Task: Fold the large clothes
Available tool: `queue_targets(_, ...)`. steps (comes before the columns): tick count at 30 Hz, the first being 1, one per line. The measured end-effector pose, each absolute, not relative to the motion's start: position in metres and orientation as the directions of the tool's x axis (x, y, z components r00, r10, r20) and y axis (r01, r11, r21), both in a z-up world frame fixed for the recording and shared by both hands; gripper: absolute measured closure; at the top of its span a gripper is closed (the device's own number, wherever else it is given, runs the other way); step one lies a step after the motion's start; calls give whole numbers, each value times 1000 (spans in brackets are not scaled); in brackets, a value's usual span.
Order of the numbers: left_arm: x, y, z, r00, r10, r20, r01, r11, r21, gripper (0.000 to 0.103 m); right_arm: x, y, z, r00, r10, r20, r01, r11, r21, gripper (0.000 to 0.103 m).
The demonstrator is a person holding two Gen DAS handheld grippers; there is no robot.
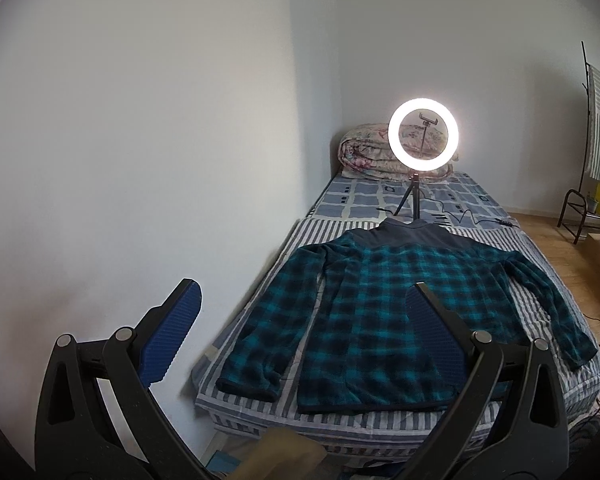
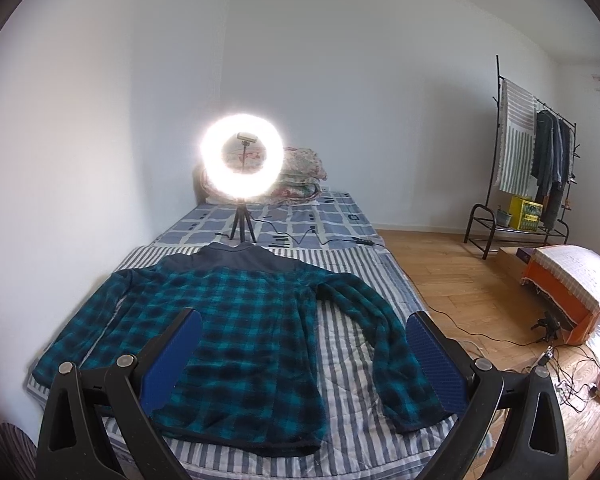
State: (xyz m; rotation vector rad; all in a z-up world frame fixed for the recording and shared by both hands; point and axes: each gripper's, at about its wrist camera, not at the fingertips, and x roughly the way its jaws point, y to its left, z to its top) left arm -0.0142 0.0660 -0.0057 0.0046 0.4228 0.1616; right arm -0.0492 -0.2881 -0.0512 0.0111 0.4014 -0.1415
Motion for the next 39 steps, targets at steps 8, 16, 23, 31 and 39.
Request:
queue_targets(8, -13, 117, -42, 845, 239, -478, -256, 966, 30, 0, -24, -259, -65, 928, -28, -370, 36, 999, 14, 0)
queue_targets(16, 9, 161, -93, 775, 198, -600, -270, 963, -30, 14, 5, -228, -90, 924, 138, -357, -129, 990, 50, 2)
queue_targets(23, 53, 190, -145, 668, 33, -743, -281, 937, -210, 35, 45, -214, -131, 841, 312, -441, -270, 950, 156, 20)
queue_targets(31, 101, 223, -224, 538, -88, -838, -411, 841, -352, 47, 56, -217, -180, 764, 339, -548, -307, 939, 153, 21)
queue_targets(39, 108, 251, -274, 482, -93, -871, -512, 777, -366, 47, 54, -221, -208, 703, 349, -620, -321, 933, 160, 24)
